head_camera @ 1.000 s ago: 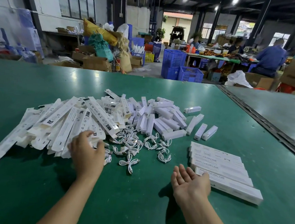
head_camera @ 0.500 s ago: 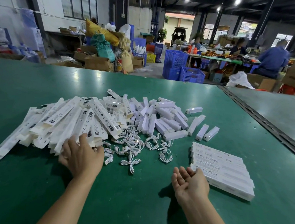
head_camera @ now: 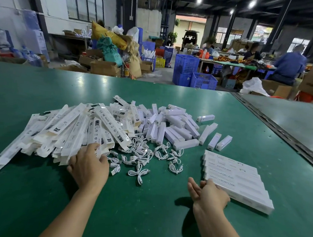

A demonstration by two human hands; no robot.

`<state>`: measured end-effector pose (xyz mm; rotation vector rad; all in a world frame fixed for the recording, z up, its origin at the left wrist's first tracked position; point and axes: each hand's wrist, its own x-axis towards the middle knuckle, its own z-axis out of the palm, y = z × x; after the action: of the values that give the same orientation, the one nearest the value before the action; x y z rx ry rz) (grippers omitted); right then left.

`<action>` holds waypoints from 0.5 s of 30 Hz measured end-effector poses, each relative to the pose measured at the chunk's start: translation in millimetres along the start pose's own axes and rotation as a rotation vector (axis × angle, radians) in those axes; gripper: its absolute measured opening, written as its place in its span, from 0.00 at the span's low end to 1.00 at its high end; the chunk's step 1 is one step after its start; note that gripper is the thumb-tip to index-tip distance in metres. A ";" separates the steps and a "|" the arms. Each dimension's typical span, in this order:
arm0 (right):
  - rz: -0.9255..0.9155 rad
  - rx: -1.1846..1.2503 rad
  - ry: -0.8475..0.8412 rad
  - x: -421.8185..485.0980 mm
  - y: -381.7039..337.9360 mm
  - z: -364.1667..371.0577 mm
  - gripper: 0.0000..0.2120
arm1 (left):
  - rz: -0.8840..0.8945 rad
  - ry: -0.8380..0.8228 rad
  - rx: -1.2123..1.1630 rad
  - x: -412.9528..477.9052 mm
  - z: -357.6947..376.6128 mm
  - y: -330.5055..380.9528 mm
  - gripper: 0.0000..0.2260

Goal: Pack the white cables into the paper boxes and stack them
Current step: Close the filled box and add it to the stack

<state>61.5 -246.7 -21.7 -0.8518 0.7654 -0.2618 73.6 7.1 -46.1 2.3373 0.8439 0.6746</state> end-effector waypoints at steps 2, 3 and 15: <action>-0.024 0.014 0.017 5.2 -1.3 -2.0 0.04 | 0.014 0.014 -0.032 -0.4 0.0 1.1 0.17; -0.025 0.024 0.023 7.1 -3.1 -2.6 0.04 | 0.026 0.028 -0.058 -0.6 -0.1 1.9 0.16; 0.063 -0.048 -0.078 10.6 -10.0 -4.1 0.04 | -0.217 0.141 -0.805 -5.0 -6.8 11.6 0.10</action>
<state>67.0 -260.8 -21.2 -0.8769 0.7268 -0.1535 70.8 -1.6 -35.1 1.4721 0.6944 0.8860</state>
